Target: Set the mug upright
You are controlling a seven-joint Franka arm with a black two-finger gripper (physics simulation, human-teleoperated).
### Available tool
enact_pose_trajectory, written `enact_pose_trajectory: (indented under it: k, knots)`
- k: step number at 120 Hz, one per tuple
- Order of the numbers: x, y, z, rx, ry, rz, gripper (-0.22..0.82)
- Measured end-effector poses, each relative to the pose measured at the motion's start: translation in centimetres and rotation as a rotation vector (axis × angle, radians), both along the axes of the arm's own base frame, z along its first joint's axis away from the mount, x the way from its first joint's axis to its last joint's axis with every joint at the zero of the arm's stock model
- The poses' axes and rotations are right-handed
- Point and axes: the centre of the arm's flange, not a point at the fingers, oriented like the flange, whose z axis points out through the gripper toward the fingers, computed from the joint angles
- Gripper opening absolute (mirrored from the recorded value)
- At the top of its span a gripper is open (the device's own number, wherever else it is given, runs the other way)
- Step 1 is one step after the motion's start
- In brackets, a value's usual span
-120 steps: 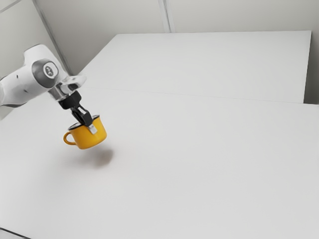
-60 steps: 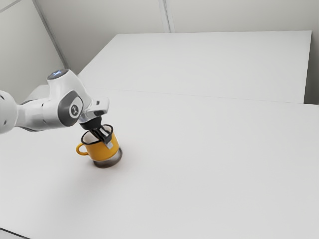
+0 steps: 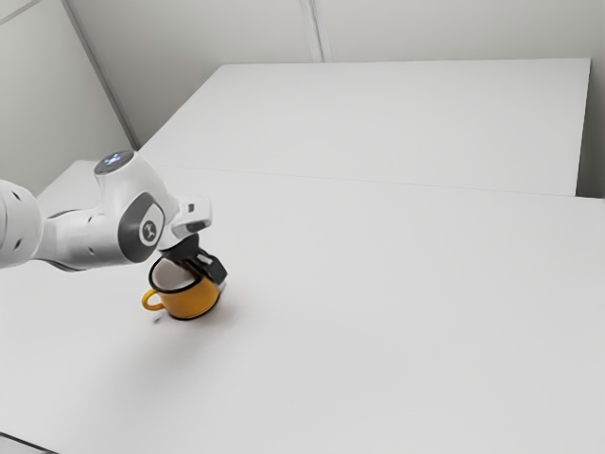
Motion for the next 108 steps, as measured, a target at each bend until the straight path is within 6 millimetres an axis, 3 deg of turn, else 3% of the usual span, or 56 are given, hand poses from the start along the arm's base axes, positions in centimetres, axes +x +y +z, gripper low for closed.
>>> enact_pose_trajectory:
  k: [17,50,61,69,88,108]
  knots:
    - [1.0,0.4,2.2,-0.003,-0.025,0.013,0.49]
    - [7.0,0.5,11.8,-0.046,-0.003,0.000,0.57]
    - [9.1,0.4,17.0,-0.032,-0.008,-0.016,0.58]
    - [10.2,0.3,19.6,-0.015,0.004,-0.024,0.59]
    - [11.3,0.0,24.4,0.046,0.025,-0.032,0.60]
    - [10.9,0.6,27.1,0.057,0.068,-0.005,0.60]
